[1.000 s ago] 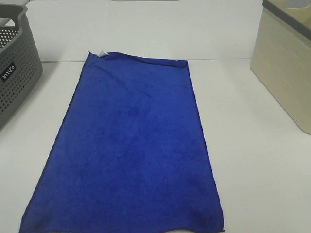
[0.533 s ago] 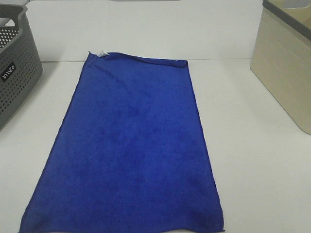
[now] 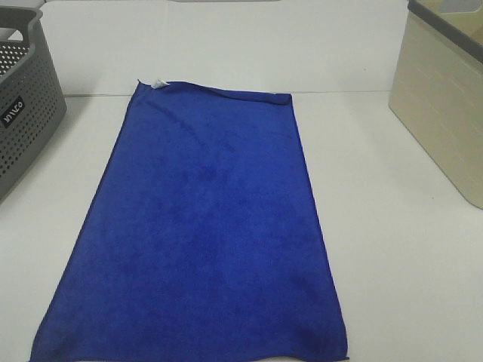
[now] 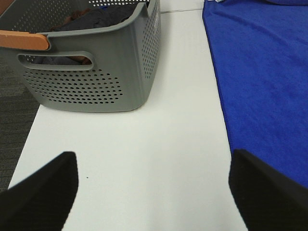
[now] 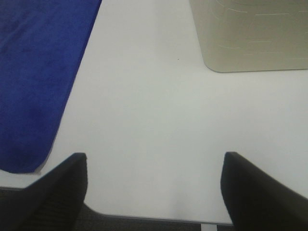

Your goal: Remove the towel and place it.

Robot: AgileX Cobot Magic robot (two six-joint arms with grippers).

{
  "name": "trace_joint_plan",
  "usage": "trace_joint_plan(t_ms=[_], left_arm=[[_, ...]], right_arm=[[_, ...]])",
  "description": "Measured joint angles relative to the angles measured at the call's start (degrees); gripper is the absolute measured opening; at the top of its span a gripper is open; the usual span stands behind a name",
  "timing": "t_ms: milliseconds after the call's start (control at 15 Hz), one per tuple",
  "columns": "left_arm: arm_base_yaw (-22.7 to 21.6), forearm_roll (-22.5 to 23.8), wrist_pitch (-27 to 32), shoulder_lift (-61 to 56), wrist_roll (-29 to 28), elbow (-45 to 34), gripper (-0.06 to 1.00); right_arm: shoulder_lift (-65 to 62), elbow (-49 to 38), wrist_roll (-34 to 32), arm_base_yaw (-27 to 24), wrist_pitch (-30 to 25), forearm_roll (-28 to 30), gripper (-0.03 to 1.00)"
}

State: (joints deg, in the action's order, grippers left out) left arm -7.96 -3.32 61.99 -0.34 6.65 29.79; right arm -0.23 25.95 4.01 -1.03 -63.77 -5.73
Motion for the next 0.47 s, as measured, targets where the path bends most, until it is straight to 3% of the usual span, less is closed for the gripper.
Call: trace_joint_plan(t_ms=[467], left_arm=[[0.0, 0.0, 0.0, 0.0, -0.1, 0.0, 0.8]], right_arm=[[0.0, 0.0, 0.0, 0.0, 0.0, -0.1, 0.75]])
